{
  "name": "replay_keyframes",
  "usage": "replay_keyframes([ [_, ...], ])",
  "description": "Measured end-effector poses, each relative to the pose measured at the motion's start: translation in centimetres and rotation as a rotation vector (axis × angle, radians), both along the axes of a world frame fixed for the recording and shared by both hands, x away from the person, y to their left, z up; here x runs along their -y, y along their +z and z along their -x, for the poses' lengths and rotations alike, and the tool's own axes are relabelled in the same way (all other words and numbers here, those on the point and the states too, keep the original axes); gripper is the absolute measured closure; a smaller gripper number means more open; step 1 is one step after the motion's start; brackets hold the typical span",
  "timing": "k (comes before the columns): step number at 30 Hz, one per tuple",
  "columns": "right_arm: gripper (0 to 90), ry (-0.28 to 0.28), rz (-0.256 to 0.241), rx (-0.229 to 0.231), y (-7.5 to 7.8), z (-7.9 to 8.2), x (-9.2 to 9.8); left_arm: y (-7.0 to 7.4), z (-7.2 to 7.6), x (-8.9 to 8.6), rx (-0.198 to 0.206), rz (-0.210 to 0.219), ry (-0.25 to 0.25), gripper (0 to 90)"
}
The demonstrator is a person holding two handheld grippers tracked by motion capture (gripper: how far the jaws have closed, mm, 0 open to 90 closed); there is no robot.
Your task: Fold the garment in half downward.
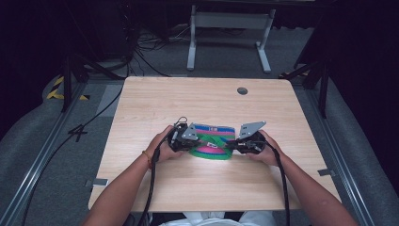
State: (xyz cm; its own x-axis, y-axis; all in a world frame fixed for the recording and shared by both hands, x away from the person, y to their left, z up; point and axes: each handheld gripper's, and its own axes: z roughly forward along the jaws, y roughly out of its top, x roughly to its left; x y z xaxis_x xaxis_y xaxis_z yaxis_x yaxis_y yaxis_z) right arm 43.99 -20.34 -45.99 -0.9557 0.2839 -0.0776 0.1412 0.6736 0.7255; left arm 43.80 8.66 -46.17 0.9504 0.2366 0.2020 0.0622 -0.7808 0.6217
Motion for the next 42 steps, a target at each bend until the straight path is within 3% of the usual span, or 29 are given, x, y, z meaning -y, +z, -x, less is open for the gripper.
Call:
replay_keyframes([
  [4, 82.1, 0.005, 0.011, -0.009, -0.3, 0.5, 0.1, -0.2, 1.1, 0.0, -0.001, -0.033, -0.021, 78.9],
  [9, 80.0, 0.003, 0.022, -0.020, -0.6, 1.0, 0.1, -0.3, 1.4, -0.7, -0.059, -0.008, -0.024, 75.3],
  [14, 77.2, -0.011, 0.007, -0.038, -1.1, 1.0, 0.1, -0.6, 1.5, -0.6, -0.063, 0.012, -0.013, 71.2],
  [15, 77.2, -0.018, -0.004, -0.037, -1.3, 1.0, 0.4, -0.8, 1.6, -0.7, -0.088, 0.048, 0.005, 70.9],
  [20, 77.4, -0.056, -0.016, -0.033, -1.4, 1.1, 1.0, -1.3, 1.4, -0.6, -0.089, 0.093, 0.030, 72.4],
  [23, 77.3, -0.083, -0.010, -0.012, -1.5, 0.8, 1.2, -1.2, 1.3, -0.2, -0.063, 0.079, 0.035, 72.2],
  [26, 77.1, -0.103, -0.014, -0.005, -1.6, 0.6, 1.4, -1.4, 0.9, 0.0, -0.068, 0.106, 0.062, 71.3],
  [30, 76.4, -0.106, -0.019, -0.011, -1.5, 0.5, 1.6, -1.4, 0.8, -0.2, -0.108, 0.128, 0.069, 67.0],
  [36, 73.5, -0.095, -0.008, 0.005, -1.0, 1.1, 1.6, -0.5, 1.2, -0.8, -0.126, 0.145, 0.079, 57.4],
  [39, 71.6, -0.103, -0.033, 0.007, -0.4, 1.5, 2.1, -0.1, 1.4, -1.7, -0.112, 0.142, 0.112, 54.1],
  [42, 68.8, -0.119, -0.072, 0.018, 0.2, 1.7, 2.6, 0.1, 1.4, -2.7, -0.108, 0.176, 0.155, 55.7],
])
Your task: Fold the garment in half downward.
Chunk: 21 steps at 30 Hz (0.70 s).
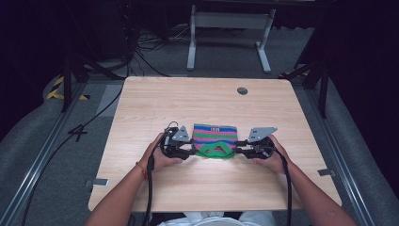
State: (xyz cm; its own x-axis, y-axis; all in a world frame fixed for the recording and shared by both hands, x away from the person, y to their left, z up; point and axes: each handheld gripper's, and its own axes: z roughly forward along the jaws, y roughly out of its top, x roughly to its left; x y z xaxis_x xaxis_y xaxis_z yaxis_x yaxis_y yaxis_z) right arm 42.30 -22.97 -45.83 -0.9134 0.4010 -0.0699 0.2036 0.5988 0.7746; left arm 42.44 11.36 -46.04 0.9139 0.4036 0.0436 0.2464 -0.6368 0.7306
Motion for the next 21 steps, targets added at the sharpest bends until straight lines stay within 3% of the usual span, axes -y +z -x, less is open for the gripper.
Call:
replay_keyframes([
  [2, 68.6, -0.007, -0.004, 0.008, 0.2, 0.1, 0.1, 0.0, -0.1, -0.2, 0.001, 0.003, 0.011, 57.1],
  [6, 66.9, -0.017, 0.008, 0.018, 0.2, 0.1, 0.0, 0.1, 0.0, 0.1, 0.003, -0.032, 0.000, 56.3],
  [11, 61.5, -0.048, 0.027, 0.028, 0.4, 0.2, 0.0, 0.5, 0.3, 0.4, 0.019, -0.070, 0.012, 48.4],
  [14, 55.7, -0.073, 0.048, 0.021, 1.0, 0.3, 0.2, 0.9, 0.3, 0.3, 0.006, -0.073, 0.013, 42.7],
  [21, 50.4, -0.115, 0.089, 0.027, 1.9, 1.0, 1.3, 2.3, 1.4, -1.2, 0.026, -0.157, 0.061, 34.6],
])
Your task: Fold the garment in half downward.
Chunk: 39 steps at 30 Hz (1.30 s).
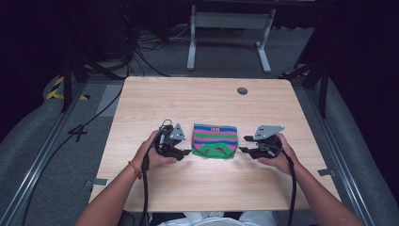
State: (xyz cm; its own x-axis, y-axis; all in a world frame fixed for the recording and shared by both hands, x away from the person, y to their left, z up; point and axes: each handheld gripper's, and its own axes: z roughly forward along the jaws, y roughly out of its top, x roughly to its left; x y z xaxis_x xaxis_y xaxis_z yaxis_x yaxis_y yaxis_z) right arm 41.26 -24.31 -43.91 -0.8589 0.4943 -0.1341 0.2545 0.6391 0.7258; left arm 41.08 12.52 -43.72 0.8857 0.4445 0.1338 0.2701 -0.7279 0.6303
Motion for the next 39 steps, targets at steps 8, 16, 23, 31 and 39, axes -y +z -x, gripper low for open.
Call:
replay_keyframes([
  [8, 48.7, -0.071, 0.031, 0.017, 0.8, 1.7, 3.3, 0.8, 1.8, -2.5, 0.020, -0.039, 0.044, 31.5],
  [16, 46.1, -0.109, 0.030, 0.025, 0.7, 2.9, 5.7, 0.4, 3.0, -5.0, 0.008, -0.018, 0.120, 26.0],
  [23, 40.6, -0.152, 0.028, -0.002, -0.3, 3.9, 8.0, -0.7, 4.0, -6.5, 0.008, -0.066, 0.143, 24.8],
  [31, 39.2, -0.217, 0.059, -0.002, -1.8, 5.2, 10.5, -1.6, 5.1, -8.3, -0.015, -0.048, 0.152, 24.7],
  [39, 36.0, -0.326, 0.016, -0.039, -3.6, 6.6, 14.1, -2.4, 6.2, -11.0, -0.034, -0.054, 0.174, 24.6],
])
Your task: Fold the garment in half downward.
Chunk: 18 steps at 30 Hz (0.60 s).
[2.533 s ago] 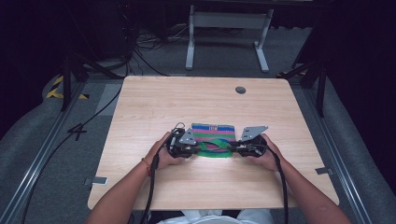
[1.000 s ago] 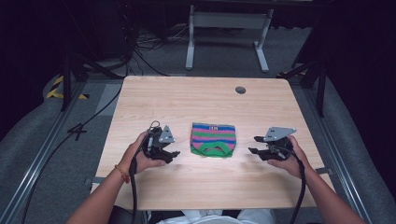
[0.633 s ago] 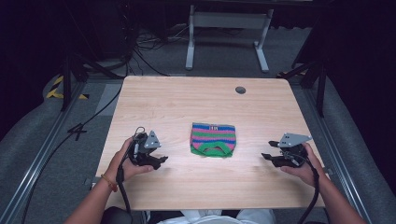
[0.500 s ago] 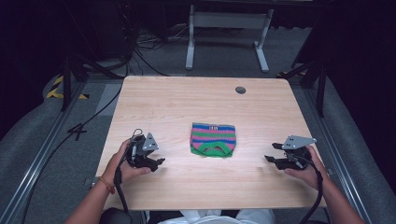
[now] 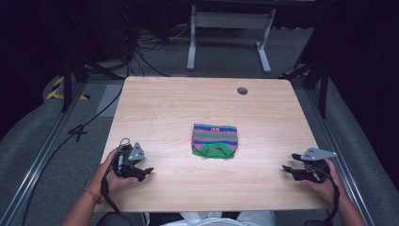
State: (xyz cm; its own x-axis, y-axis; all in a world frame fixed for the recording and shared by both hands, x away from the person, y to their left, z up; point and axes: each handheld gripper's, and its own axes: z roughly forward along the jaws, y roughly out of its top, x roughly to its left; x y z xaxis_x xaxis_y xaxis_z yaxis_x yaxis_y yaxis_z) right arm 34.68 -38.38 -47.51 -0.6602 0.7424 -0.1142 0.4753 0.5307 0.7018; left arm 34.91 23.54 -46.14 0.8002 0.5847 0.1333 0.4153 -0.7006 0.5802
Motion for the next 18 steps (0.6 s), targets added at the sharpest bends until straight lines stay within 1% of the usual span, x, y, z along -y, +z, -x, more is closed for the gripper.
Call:
replay_keyframes([
  [1, 35.1, -0.010, -0.006, -0.003, -0.1, 0.1, 0.3, -0.1, 0.1, -0.3, -0.001, 0.002, 0.000, 24.6],
  [2, 34.5, -0.023, -0.021, -0.001, -0.2, 0.2, 0.6, -0.1, 0.4, -0.7, -0.003, 0.008, 0.016, 24.6],
  [3, 33.9, -0.036, -0.038, -0.005, -0.4, 0.3, 1.0, -0.1, 0.6, -0.9, 0.003, 0.006, 0.018, 24.6],
  [4, 33.9, -0.036, -0.038, -0.005, -0.4, 0.3, 1.0, -0.1, 0.6, -0.9, 0.003, 0.006, 0.018, 24.6],
  [5, 32.2, -0.064, -0.057, -0.008, -0.5, 0.5, 1.6, 0.0, 1.0, -1.8, 0.000, 0.029, 0.044, 24.5],
  [6, 32.2, -0.070, -0.064, -0.008, -0.6, 0.5, 1.7, 0.0, 1.0, -1.8, 0.000, 0.029, 0.044, 24.4],
  [7, 32.2, -0.070, -0.064, -0.008, -0.6, 0.5, 1.7, -0.1, 1.2, -2.3, -0.002, 0.051, 0.053, 24.4],
  [8, 29.3, -0.084, -0.086, -0.004, -0.7, 0.8, 2.1, -0.4, 1.5, -3.1, -0.016, 0.086, 0.084, 24.4],
  [9, 29.2, -0.082, -0.097, -0.007, -0.8, 0.9, 2.3, -0.6, 1.6, -3.6, -0.015, 0.099, 0.093, 24.4],
  [10, 29.2, -0.082, -0.097, -0.007, -0.8, 0.9, 2.3, -0.6, 1.6, -3.6, -0.015, 0.099, 0.093, 24.3],
  [11, 28.4, -0.082, -0.112, -0.012, -0.9, 1.0, 2.4, -0.8, 1.8, -4.0, -0.031, 0.118, 0.111, 24.3],
  [12, 26.3, -0.089, -0.122, -0.019, -1.0, 1.1, 2.5, -1.0, 1.8, -4.4, -0.040, 0.119, 0.117, 24.3],
  [13, 26.0, -0.097, -0.125, -0.020, -1.1, 1.2, 2.6, -1.2, 1.9, -4.6, -0.039, 0.126, 0.121, 24.1],
  [16, 24.6, -0.112, -0.134, -0.008, -1.1, 1.5, 2.7, -1.5, 2.2, -5.4, -0.059, 0.172, 0.156, 23.0],
  [17, 18.9, -0.106, -0.125, -0.025, -1.1, 1.5, 2.6, -1.6, 2.3, -5.8, -0.042, 0.181, 0.160, 22.8],
  [18, 18.6, -0.101, -0.123, -0.034, -1.2, 1.4, 2.6, -1.6, 2.3, -5.8, -0.042, 0.181, 0.160, 22.5],
])
